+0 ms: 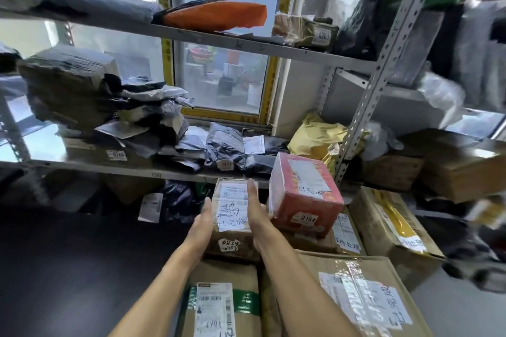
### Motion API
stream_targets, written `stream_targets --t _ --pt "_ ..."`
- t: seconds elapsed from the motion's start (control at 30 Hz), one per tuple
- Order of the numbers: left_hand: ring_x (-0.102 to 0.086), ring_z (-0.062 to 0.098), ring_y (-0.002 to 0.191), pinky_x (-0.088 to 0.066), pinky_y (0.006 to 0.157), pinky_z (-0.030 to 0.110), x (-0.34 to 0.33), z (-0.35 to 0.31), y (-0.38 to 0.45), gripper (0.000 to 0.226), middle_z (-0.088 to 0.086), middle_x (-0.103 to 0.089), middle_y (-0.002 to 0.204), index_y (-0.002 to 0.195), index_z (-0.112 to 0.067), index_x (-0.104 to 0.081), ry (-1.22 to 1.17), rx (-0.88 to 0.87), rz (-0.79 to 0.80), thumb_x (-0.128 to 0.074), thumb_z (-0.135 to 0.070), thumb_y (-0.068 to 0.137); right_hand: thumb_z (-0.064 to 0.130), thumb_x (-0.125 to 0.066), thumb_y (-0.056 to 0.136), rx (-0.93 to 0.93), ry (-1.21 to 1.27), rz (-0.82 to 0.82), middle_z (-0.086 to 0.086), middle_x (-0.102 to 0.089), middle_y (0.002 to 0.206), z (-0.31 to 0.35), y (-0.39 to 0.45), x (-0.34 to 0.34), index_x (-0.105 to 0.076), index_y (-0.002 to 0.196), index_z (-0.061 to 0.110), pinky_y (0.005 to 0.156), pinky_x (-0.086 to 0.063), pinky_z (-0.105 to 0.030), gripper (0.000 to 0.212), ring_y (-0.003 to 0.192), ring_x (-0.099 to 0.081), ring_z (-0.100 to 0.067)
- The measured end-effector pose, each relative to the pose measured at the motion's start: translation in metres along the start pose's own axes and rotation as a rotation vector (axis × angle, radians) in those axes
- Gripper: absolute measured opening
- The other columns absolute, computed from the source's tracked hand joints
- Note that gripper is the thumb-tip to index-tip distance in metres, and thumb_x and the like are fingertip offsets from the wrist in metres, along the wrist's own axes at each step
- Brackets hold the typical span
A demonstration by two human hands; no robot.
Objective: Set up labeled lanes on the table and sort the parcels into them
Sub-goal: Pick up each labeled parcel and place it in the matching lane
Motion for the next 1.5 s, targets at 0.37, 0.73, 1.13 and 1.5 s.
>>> stream_targets --t 0.37,0.73,1.13,1.5 --pt "-0.071 0.021 0.111 -0.061 0.080 0.030 -0.023 -0.100 -0.095 0.071 0.007 -0.072 0.126 0.138 -0.023 -0.053 -0.263 -0.420 0.063 -0.013 -0.065 0.098 0.104 -0.052 0.058 0.412 0.181 0.241 -0.005 -0.072 0.127 0.069 -0.070 0.013 -0.049 0.144 0.025 0.095 -0.060 -0.049 0.117 0.107 -0.075 -0.022" --pt "-0.063 0.021 0.126 -0.045 0.110 0.051 -0.158 -0.128 -0.211 0.056 -0.001 -0.067 0.134 0.137 -0.033 -0.053 -0.226 -0.558 0.280 -0.020 -0.060 0.101 0.100 -0.040 0.069 0.615 0.261 0.055 0.003 -0.036 0.163 0.039 -0.197 0.183 -0.024 0.162 0.030 0.121 -0.034 -0.038 0.117 0.139 -0.045 -0.007" --pt "-0.060 0.022 0.128 -0.049 0.106 0.052 -0.394 -0.062 -0.383 0.065 0.002 -0.067 0.133 0.135 -0.022 -0.057 -0.091 -0.354 0.697 -0.038 -0.070 0.095 0.065 -0.016 0.105 0.642 0.518 -0.398 -0.004 -0.065 0.141 -0.117 -0.381 0.434 -0.053 0.146 0.028 0.109 -0.051 -0.045 0.066 0.126 -0.065 -0.019" --pt "-0.065 0.023 0.118 -0.057 0.087 0.044 -0.574 0.033 -0.488 0.061 0.001 -0.072 0.123 0.125 -0.031 -0.068 0.104 -0.129 1.047 -0.034 -0.073 0.096 0.105 -0.029 0.070 0.411 0.482 -0.869 0.010 -0.033 0.166 -0.279 -0.445 0.620 -0.035 0.147 0.062 0.125 -0.009 -0.065 0.089 0.159 -0.016 -0.020"
Point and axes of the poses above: each hand's wrist, its own y-axis towards the middle knuckle, its own x-axis out of the back of the hand, z = x × y, the point moved 6 cm from there along y, towards the middle knuckle
